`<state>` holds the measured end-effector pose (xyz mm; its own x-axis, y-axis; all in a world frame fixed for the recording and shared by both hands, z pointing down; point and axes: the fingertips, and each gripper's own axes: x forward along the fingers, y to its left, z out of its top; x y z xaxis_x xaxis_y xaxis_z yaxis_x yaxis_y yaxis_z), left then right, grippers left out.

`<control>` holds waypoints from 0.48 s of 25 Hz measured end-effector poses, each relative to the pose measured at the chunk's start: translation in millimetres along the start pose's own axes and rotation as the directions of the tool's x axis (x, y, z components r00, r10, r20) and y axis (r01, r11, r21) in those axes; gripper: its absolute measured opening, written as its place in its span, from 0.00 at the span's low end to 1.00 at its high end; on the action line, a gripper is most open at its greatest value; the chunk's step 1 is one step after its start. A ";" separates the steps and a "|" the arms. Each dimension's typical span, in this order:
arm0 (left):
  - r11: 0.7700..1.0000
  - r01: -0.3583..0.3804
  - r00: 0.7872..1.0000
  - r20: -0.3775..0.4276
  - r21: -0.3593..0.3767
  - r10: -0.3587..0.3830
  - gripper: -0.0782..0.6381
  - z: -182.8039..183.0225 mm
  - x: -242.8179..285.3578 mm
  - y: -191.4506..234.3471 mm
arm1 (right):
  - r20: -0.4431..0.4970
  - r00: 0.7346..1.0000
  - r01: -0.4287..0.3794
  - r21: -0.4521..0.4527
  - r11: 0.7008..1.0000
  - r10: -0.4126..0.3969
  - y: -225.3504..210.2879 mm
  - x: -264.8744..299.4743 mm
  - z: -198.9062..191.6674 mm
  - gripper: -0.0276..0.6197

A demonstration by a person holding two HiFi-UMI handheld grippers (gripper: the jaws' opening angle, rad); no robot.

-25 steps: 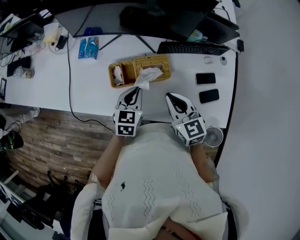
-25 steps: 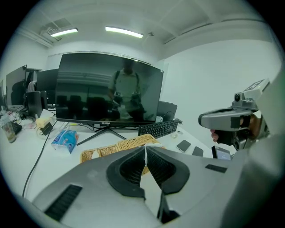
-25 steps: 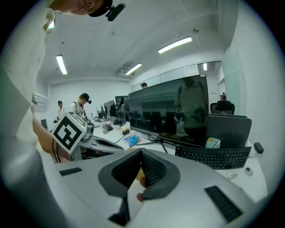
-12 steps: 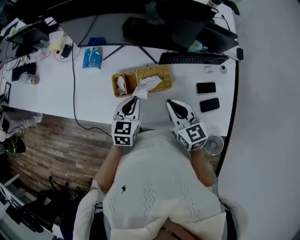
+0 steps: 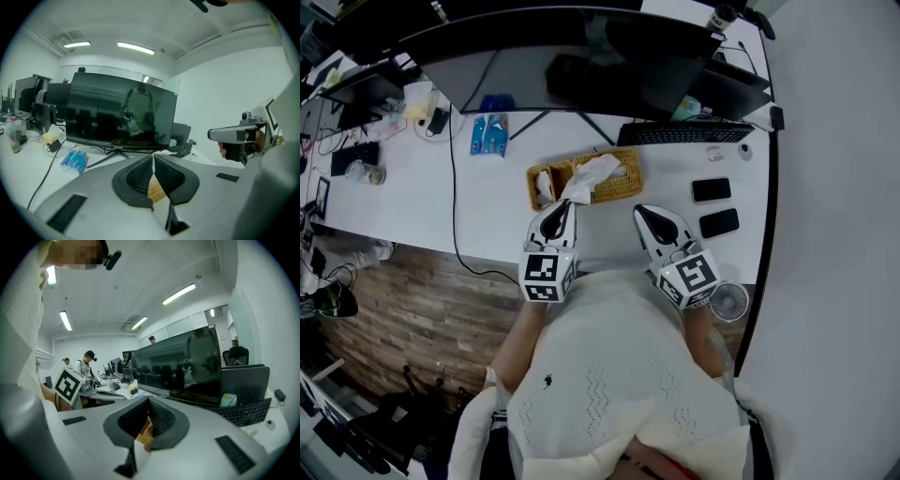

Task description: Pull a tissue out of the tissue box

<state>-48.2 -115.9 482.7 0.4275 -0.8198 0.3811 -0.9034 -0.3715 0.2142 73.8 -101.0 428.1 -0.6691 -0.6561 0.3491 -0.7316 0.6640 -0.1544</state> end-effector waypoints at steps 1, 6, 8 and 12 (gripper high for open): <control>1.000 0.000 1.000 0.013 -0.001 0.000 0.13 5.3 -0.9 0.4 | 0.006 1.000 0.001 -0.004 1.000 -0.001 -0.7 -1.1 3.5 0.04; 1.000 0.015 0.997 0.074 0.003 -0.015 0.13 32.6 -0.9 -2.8 | 0.046 0.999 0.009 -0.014 1.000 -0.009 -7.9 -6.6 23.1 0.04; 1.000 0.021 0.995 0.094 0.009 -0.021 0.13 41.6 -0.3 -4.4 | 0.070 0.998 0.012 -0.010 1.000 -0.011 -10.0 -7.9 31.0 0.04; 1.000 0.017 0.991 0.130 0.014 -0.018 0.13 53.6 -0.8 -7.7 | 0.116 0.993 0.007 0.025 1.000 -0.010 -12.8 -11.9 43.0 0.04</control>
<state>-43.5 -135.8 432.6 0.4359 -0.8627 0.2565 -0.8965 -0.3912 0.2079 85.6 -117.1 386.2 -0.6723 -0.6999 0.2410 -0.7395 0.6500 -0.1754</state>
